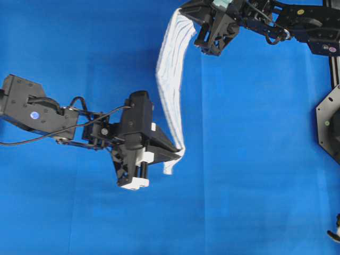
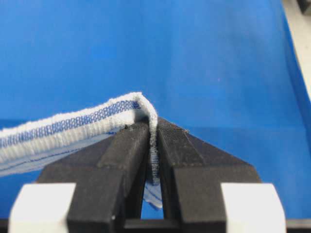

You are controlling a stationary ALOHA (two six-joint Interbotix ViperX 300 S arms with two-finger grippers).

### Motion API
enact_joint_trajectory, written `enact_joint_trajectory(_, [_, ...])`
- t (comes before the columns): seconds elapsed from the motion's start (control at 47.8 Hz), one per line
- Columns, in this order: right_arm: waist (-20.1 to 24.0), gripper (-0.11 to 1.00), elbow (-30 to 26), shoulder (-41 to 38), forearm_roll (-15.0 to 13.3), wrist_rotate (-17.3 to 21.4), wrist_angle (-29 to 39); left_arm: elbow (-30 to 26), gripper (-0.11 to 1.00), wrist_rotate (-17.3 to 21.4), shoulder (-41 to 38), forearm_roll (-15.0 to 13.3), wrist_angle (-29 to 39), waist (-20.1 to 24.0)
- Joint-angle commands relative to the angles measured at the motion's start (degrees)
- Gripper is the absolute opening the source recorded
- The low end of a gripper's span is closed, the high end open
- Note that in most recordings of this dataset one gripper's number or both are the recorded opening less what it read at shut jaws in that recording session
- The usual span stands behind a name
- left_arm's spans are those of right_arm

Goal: Fold the blue towel.
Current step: 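Lift the strip and rotate it vertical, right gripper moving to top, then lay the strip down vertically and release both grippers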

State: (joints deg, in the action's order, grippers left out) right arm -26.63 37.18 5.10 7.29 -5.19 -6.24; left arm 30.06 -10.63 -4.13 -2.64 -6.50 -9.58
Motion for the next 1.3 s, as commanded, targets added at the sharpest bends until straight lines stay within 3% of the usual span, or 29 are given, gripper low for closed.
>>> enact_joint_trajectory(0.0, [-0.88, 0.04, -0.09, 1.85, -0.09, -0.09, -0.62, -2.55, 0.04, 0.00, -0.09, -0.09, -0.97, -0.18])
enact_joint_trajectory(0.397, [-3.87, 0.04, 6.15, 7.91, -0.09, -0.18, -1.05, -10.11, 0.04, 0.70, -6.24, 0.09, -1.58, 0.53])
enact_joint_trajectory(0.606, [-4.04, 0.04, 5.89, 7.21, -0.35, -0.44, -0.53, -11.43, 0.04, 0.70, -7.91, 0.09, -2.02, 1.41])
enact_joint_trajectory(0.983, [-3.96, 0.04, 0.35, -0.88, -1.41, -0.53, 0.97, -6.33, 0.04, -1.14, -7.38, -0.88, -7.29, 1.85])
enact_joint_trajectory(1.276, [-2.99, 0.04, -6.06, -8.61, -1.76, -0.53, 1.32, 2.99, 0.04, -7.82, -3.52, -0.97, -12.57, 1.67])
